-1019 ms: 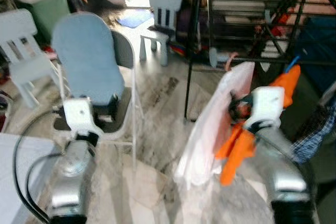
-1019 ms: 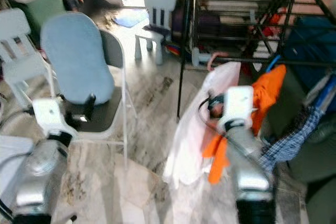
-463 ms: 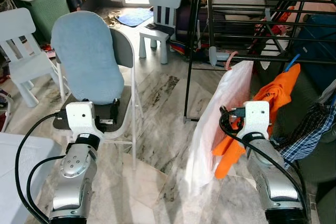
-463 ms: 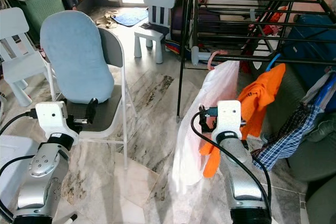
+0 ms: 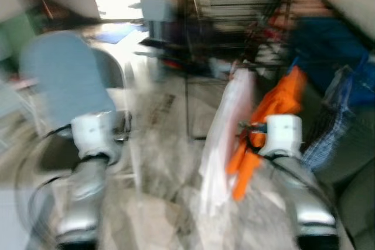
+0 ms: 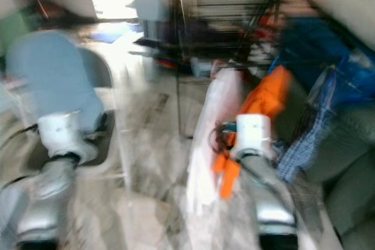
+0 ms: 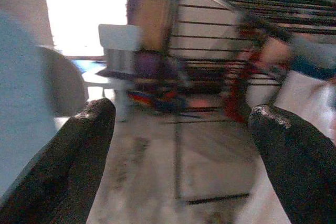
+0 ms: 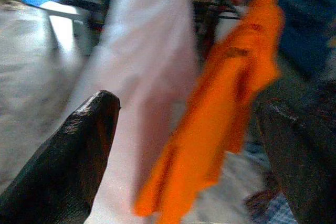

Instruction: Hang hanger

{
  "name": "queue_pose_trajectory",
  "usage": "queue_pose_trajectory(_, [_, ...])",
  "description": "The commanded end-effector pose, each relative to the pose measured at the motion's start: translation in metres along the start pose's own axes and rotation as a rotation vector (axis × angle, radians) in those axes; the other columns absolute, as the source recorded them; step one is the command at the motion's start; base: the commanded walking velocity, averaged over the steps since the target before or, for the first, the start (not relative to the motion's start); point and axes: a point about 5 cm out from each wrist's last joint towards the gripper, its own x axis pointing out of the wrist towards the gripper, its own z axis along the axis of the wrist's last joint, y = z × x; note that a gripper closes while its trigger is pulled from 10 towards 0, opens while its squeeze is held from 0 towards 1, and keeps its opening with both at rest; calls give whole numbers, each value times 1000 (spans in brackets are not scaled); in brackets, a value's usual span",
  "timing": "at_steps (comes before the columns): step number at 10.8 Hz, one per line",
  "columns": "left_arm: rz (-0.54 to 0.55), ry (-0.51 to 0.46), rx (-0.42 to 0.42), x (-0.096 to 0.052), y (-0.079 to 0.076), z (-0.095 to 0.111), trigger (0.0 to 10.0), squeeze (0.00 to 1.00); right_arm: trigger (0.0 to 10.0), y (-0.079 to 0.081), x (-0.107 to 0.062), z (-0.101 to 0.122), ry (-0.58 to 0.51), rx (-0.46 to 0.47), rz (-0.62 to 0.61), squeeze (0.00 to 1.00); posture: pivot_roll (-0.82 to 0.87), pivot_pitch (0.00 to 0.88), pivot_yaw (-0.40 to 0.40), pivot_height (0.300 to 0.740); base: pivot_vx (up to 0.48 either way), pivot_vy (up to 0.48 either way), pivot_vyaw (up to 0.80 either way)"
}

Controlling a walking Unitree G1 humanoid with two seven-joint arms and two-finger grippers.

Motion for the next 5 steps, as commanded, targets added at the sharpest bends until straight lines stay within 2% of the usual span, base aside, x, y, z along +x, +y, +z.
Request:
queue_pose_trajectory(1, [37, 10, 28, -4, 13, 0, 10000, 0, 10000, 13, 2, 6, -19, 15, 32, 0, -173, 0, -1, 740, 379, 0, 0])
queue_pose_trajectory(5, [44, 15, 9, -5, 8, -1, 10000, 0, 10000, 15, 3, 6, -28, 5, 29, 0, -160, 0, -4, 740, 0, 0, 0])
